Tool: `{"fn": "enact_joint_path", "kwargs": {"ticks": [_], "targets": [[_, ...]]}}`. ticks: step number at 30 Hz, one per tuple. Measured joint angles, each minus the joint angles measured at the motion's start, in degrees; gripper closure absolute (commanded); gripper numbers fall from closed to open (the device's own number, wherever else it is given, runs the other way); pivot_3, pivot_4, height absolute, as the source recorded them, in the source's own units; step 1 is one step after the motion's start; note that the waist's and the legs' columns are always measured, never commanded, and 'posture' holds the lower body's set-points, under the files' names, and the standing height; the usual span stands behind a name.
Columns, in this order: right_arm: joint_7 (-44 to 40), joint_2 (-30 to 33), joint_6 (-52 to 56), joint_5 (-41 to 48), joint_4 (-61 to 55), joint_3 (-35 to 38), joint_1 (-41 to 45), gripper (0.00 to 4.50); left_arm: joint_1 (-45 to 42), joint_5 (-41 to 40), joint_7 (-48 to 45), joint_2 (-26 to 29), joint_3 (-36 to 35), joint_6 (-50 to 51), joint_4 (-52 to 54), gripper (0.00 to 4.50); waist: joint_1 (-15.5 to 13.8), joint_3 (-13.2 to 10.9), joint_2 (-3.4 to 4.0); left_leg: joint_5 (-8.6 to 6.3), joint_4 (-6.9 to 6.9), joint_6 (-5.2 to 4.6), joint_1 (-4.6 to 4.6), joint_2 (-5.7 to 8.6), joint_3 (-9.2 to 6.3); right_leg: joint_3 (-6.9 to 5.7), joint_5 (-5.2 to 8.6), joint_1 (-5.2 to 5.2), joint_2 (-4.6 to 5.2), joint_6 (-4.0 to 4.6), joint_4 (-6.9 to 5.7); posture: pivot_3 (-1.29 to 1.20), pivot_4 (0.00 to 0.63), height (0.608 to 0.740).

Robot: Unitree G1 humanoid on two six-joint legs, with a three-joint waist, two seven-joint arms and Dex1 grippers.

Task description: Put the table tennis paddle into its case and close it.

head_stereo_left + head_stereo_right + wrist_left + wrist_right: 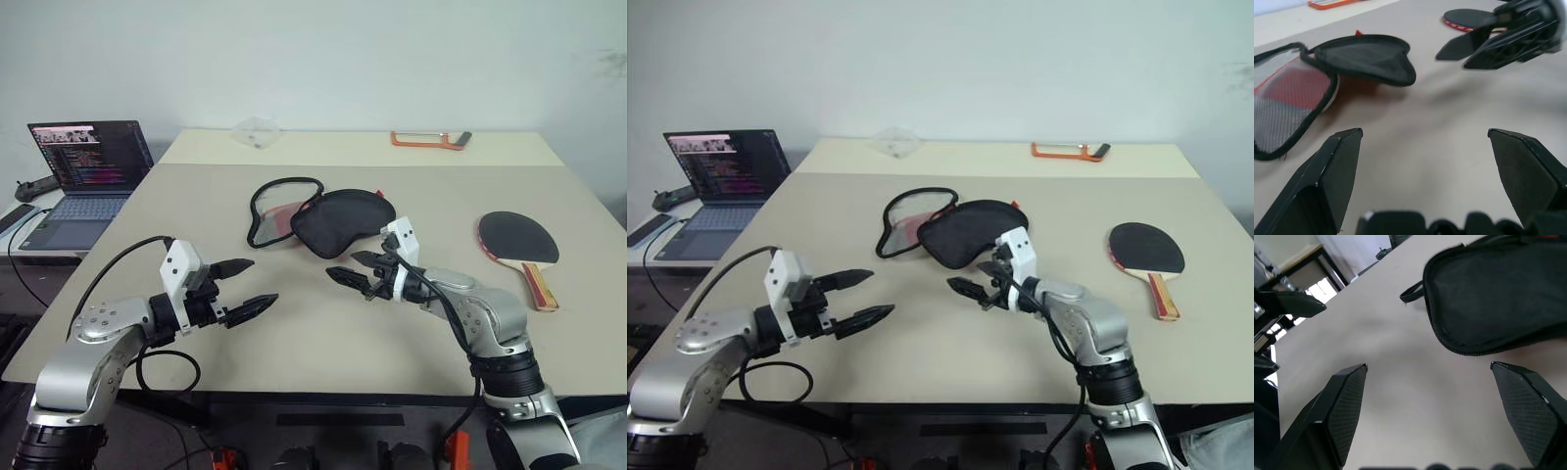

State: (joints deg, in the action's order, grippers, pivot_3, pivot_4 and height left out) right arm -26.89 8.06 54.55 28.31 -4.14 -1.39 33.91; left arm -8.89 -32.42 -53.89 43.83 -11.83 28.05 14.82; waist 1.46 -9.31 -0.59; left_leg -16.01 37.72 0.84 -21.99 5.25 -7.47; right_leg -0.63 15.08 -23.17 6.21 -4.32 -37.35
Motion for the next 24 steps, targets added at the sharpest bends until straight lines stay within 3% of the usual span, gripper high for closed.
{"fn": "enact_joint_path", "kwargs": {"ticks": [8, 21, 24], "targets": [[9.1, -7.1, -3.8, -0.8, 16.8, 6.6, 8.3, 0.07, -1.9, -6.0, -3.1, 3.7, -3.8, 6.2, -1.2, 0.00, 0.6, 0.0, 0.02, 0.01, 0.03, 0.01, -0.01, -0.03, 0.27, 0.10, 0.03, -0.13, -0.03, 0.05, -0.46, 0.00, 0.150, 0.740], [13.5, -11.8, -6.3, 0.0, 26.1, 11.6, 12.8, 0.07, -1.3, -4.1, -3.0, 3.0, -3.5, 4.0, -3.5, 0.00, 0.7, 0.0, 0.05, 0.01, 0.03, 0.01, -0.01, -0.04, 0.36, 0.19, 0.03, -0.21, -0.03, 0.06, -0.55, 0.00, 0.150, 0.740], [13.9, -11.9, -6.9, 0.1, 27.4, 13.2, 13.8, 0.64, -1.6, -3.5, -3.1, 2.8, -2.9, 3.8, -4.1, 0.00, 0.8, 0.0, 0.05, 0.01, 0.02, 0.01, -0.01, -0.03, 0.36, 0.20, 0.03, -0.21, -0.02, 0.06, -0.55, 0.00, 0.150, 0.740]]}}
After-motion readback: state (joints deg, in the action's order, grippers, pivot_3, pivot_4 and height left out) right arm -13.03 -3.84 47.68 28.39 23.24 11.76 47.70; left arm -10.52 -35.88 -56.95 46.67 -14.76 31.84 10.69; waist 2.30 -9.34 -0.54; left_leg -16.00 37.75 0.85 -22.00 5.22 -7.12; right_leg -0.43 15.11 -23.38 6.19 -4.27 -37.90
